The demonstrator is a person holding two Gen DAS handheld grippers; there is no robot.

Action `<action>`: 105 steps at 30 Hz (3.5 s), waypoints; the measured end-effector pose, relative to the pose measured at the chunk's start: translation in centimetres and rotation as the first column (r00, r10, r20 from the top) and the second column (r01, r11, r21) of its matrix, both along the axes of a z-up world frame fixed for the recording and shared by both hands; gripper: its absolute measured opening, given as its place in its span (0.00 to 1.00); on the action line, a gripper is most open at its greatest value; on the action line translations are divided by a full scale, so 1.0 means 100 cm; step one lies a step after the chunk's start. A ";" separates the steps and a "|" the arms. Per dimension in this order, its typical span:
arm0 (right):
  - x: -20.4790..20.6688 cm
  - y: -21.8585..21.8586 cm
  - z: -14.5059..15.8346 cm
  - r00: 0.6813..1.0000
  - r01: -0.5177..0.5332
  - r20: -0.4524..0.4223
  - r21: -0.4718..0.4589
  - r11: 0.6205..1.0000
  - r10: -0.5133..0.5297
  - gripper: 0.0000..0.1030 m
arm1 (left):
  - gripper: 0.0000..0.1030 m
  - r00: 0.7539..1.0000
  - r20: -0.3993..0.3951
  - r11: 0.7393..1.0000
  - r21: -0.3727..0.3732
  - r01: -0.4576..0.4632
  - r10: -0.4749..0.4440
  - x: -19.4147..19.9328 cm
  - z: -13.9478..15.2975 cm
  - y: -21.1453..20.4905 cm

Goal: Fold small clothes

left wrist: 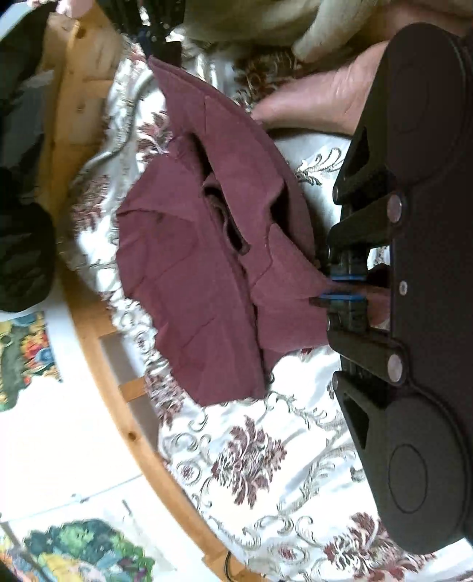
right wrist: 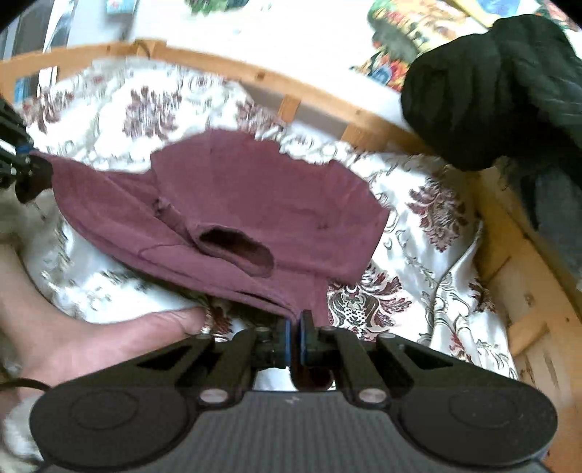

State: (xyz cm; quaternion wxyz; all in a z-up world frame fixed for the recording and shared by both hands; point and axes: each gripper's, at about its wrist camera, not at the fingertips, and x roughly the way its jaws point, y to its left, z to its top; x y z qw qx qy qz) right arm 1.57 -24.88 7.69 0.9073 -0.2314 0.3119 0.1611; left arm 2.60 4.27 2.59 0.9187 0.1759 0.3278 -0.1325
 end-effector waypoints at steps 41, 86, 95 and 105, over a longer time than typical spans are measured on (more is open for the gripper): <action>0.211 0.051 -0.065 0.928 0.214 0.305 0.041 0.976 -0.216 0.07 | 0.08 0.984 0.054 0.983 -0.087 -0.164 0.169 0.260 -0.033 0.034; 0.242 0.022 -0.107 0.953 0.303 -0.012 0.136 0.943 -0.304 0.72 | 0.75 0.956 -0.071 0.902 -0.318 -0.292 0.284 0.277 -0.065 0.081; 0.248 0.022 -0.111 0.950 0.311 -0.014 0.155 0.938 -0.312 0.07 | 0.07 0.960 -0.091 0.906 -0.319 -0.280 0.264 0.292 -0.083 0.086; 0.244 0.022 -0.096 0.920 0.316 0.183 0.176 0.932 -0.346 0.04 | 0.04 0.954 0.067 0.879 -0.412 -0.239 0.291 0.280 -0.061 0.089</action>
